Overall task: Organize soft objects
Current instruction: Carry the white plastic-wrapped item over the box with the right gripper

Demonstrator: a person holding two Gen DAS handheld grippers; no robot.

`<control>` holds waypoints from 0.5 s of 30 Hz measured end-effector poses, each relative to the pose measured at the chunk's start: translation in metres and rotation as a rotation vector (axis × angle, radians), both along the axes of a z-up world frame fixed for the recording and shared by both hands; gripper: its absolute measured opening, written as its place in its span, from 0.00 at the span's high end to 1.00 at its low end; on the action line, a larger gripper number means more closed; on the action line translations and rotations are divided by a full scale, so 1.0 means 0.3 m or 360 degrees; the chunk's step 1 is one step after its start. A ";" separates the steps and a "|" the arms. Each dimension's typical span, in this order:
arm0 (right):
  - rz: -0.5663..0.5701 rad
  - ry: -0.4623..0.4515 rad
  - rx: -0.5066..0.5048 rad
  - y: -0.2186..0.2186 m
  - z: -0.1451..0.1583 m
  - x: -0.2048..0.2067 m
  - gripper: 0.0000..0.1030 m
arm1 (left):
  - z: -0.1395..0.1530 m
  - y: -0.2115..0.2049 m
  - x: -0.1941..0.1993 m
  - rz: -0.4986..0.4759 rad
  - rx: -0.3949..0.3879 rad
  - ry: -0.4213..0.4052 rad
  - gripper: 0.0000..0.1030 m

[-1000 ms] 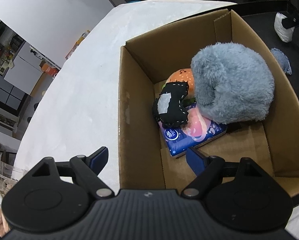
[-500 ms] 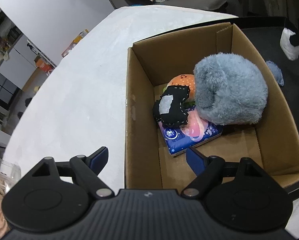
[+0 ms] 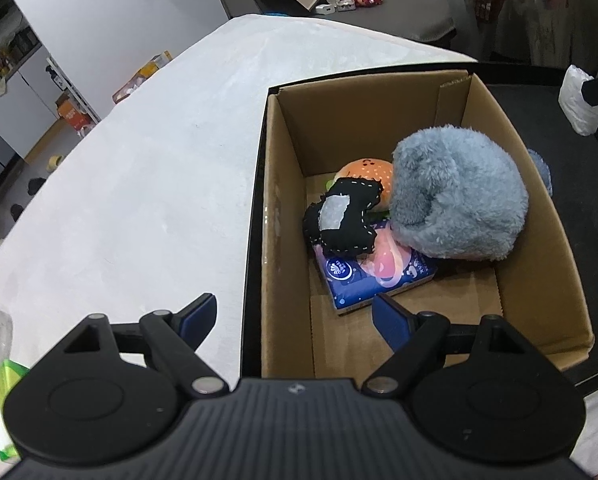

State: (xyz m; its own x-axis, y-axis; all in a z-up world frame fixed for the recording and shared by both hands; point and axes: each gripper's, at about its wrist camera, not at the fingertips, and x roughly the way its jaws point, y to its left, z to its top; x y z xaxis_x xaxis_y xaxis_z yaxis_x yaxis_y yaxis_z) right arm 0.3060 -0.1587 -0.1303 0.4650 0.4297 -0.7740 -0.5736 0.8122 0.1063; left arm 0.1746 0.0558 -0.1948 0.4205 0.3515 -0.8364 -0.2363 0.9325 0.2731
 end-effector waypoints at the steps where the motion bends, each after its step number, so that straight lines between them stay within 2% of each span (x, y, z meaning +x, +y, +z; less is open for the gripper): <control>1: 0.0017 -0.0007 -0.0007 0.010 0.010 -0.008 0.73 | 0.002 0.007 -0.002 0.0006 -0.0017 -0.0009 0.19; 15: 0.0210 -0.0051 -0.0115 0.153 0.109 -0.105 0.73 | 0.025 0.067 -0.051 0.0032 -0.0191 -0.0125 0.21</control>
State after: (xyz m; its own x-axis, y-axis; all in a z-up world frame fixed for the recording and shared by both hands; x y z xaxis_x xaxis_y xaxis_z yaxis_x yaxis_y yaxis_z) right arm 0.2744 -0.1128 -0.0976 0.4334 0.4326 -0.7906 -0.6779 0.7345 0.0303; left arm 0.1594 0.0758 -0.1874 0.4802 0.2597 -0.8379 -0.2712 0.9523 0.1397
